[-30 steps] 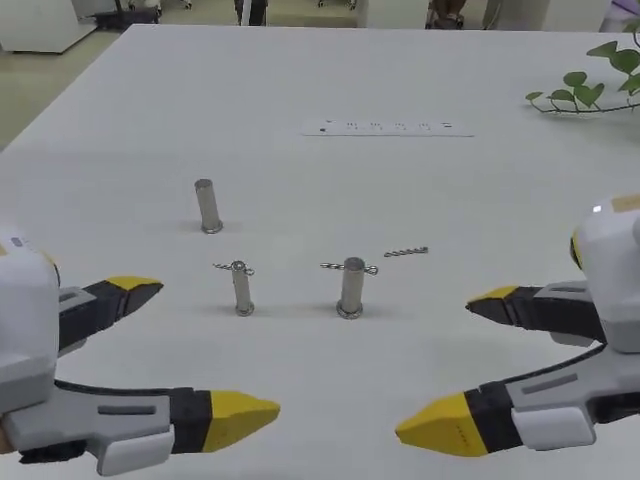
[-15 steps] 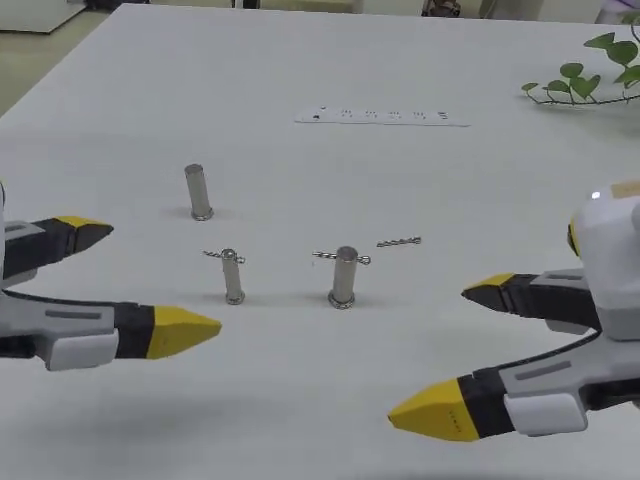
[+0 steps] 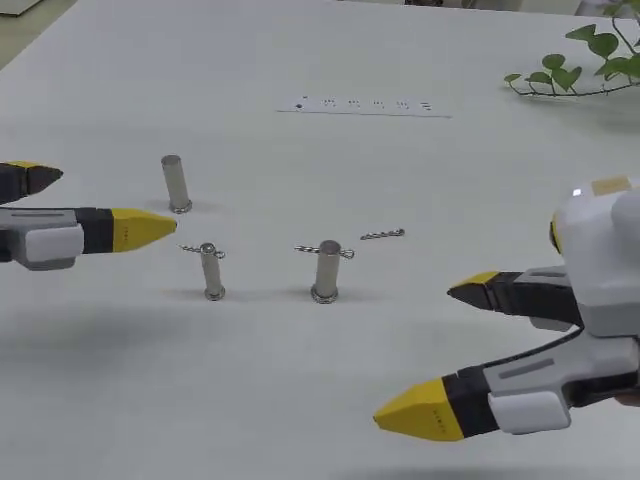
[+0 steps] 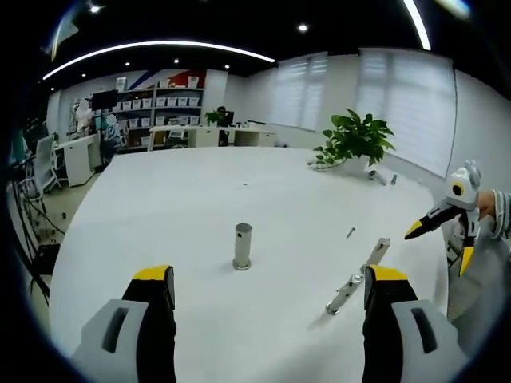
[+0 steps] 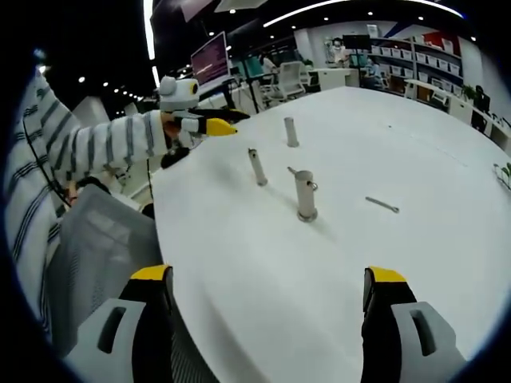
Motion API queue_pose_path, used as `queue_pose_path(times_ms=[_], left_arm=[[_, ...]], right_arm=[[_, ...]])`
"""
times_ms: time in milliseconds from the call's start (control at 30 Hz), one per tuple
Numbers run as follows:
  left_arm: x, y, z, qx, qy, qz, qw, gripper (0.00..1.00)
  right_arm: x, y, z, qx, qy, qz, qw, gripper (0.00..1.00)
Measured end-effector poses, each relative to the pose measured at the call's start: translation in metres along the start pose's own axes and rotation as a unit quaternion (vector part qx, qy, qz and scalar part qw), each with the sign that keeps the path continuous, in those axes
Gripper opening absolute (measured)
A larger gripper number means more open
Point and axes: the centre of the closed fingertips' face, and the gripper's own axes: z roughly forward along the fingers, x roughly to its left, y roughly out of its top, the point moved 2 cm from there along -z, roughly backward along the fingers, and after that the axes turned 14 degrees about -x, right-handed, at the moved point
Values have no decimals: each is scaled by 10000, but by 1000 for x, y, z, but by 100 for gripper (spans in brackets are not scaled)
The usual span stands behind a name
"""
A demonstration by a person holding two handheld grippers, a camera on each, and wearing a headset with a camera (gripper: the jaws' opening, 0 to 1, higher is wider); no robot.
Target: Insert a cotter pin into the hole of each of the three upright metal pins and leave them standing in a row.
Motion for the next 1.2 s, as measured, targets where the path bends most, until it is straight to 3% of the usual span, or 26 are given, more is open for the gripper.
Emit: queue_pose_path(times_ms=[67, 267, 433, 533, 900, 1100, 1200], left_arm=[[4, -4, 8, 54, 31, 107, 9999, 99], [10, -12, 29, 101, 56, 1, 9999, 94], [6, -16, 45, 115, 162, 10, 9998, 91], [7, -20, 53, 149, 188, 84, 9997, 83], [5, -29, 67, 146, 231, 1, 9996, 75], [12, -35, 72, 202, 351, 37, 9992, 55], [10, -36, 75, 174, 342, 19, 9993, 53]], right_arm=[[0, 0, 1, 30, 11, -5, 10000, 100], [-4, 1, 1, 83, -11, -15, 10000, 100], [-8, 1, 1, 144, -17, -7, 9999, 100], [-10, 1, 1, 170, -4, 21, 9999, 100], [-5, -4, 8, 189, 128, 108, 9997, 100], [-4, -3, 9, 185, 127, 116, 9997, 100], [-5, -4, 8, 205, 116, 114, 9997, 100]])
